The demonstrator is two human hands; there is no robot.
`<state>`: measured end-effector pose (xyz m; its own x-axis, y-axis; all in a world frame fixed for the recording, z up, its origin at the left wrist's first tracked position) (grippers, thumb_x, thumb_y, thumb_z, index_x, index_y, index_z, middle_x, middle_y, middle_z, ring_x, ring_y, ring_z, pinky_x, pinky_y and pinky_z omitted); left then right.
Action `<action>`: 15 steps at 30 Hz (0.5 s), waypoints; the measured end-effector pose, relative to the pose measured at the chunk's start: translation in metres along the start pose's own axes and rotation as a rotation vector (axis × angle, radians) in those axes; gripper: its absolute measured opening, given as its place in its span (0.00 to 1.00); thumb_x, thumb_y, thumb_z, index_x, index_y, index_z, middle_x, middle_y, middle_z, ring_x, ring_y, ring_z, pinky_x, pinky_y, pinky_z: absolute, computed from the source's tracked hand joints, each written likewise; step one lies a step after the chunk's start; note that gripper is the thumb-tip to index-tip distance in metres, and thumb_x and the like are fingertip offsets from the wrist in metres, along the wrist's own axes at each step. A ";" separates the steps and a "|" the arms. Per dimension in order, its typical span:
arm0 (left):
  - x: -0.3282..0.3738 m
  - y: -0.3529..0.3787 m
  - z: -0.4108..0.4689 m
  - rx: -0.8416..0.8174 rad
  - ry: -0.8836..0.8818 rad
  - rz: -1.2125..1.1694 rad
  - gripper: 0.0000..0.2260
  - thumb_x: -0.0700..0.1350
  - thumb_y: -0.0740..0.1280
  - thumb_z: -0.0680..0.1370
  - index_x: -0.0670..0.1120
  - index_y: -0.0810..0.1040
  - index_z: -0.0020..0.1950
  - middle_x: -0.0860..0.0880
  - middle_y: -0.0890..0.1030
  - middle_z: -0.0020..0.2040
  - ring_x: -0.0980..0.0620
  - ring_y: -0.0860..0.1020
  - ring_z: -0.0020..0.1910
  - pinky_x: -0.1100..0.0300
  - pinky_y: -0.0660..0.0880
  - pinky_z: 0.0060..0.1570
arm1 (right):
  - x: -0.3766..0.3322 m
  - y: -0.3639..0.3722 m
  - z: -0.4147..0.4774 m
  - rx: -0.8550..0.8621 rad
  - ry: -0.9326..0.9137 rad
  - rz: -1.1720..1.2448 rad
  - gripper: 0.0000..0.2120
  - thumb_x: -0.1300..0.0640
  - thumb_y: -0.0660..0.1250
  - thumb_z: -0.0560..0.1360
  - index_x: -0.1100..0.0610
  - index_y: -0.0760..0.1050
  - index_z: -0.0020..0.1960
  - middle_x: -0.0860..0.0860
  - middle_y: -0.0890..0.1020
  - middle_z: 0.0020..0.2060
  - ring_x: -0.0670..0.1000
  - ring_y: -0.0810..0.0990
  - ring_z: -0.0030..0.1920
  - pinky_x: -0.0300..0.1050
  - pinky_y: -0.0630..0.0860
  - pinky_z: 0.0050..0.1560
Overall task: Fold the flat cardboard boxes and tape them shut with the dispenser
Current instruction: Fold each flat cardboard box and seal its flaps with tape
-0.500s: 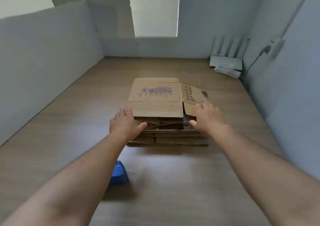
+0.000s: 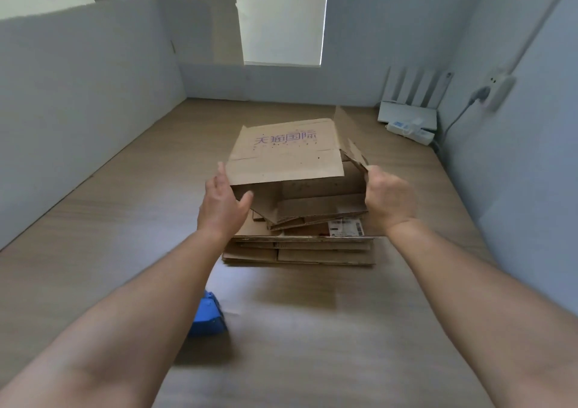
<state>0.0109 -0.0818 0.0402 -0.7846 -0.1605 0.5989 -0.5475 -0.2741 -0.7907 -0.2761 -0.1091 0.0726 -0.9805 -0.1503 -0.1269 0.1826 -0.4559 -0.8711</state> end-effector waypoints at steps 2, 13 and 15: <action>0.023 -0.023 -0.007 0.096 0.070 -0.130 0.39 0.47 0.66 0.79 0.47 0.42 0.79 0.42 0.62 0.74 0.44 0.65 0.71 0.50 0.67 0.64 | 0.001 -0.032 0.008 0.120 0.039 0.084 0.08 0.67 0.57 0.78 0.66 0.74 0.47 0.64 0.79 0.33 0.64 0.79 0.32 0.47 0.66 0.29; 0.086 -0.121 -0.083 0.432 0.179 -0.466 0.21 0.39 0.65 0.78 0.41 0.65 0.69 0.45 0.77 0.54 0.48 0.76 0.50 0.62 0.70 0.50 | -0.007 -0.202 -0.035 0.507 0.019 0.012 0.08 0.65 0.64 0.75 0.66 0.74 0.38 0.62 0.78 0.27 0.61 0.78 0.26 0.34 0.48 0.33; 0.092 -0.132 -0.100 0.443 0.179 -0.445 0.16 0.40 0.65 0.78 0.41 0.68 0.64 0.45 0.78 0.51 0.47 0.77 0.49 0.60 0.72 0.48 | -0.002 -0.210 -0.047 0.382 0.063 -0.053 0.10 0.62 0.58 0.80 0.66 0.75 0.45 0.63 0.81 0.36 0.63 0.80 0.37 0.39 0.49 0.30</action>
<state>-0.0181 0.0348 0.1864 -0.5682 0.2085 0.7961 -0.6894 -0.6488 -0.3222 -0.3154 0.0276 0.2333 -0.9897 -0.0692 -0.1256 0.1340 -0.7573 -0.6392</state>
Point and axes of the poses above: each hand's wrist, its own z-axis towards the middle knuckle, its own y-axis out of the palm, x = y × z, the point moved 8 cm from there along z, towards the middle knuckle
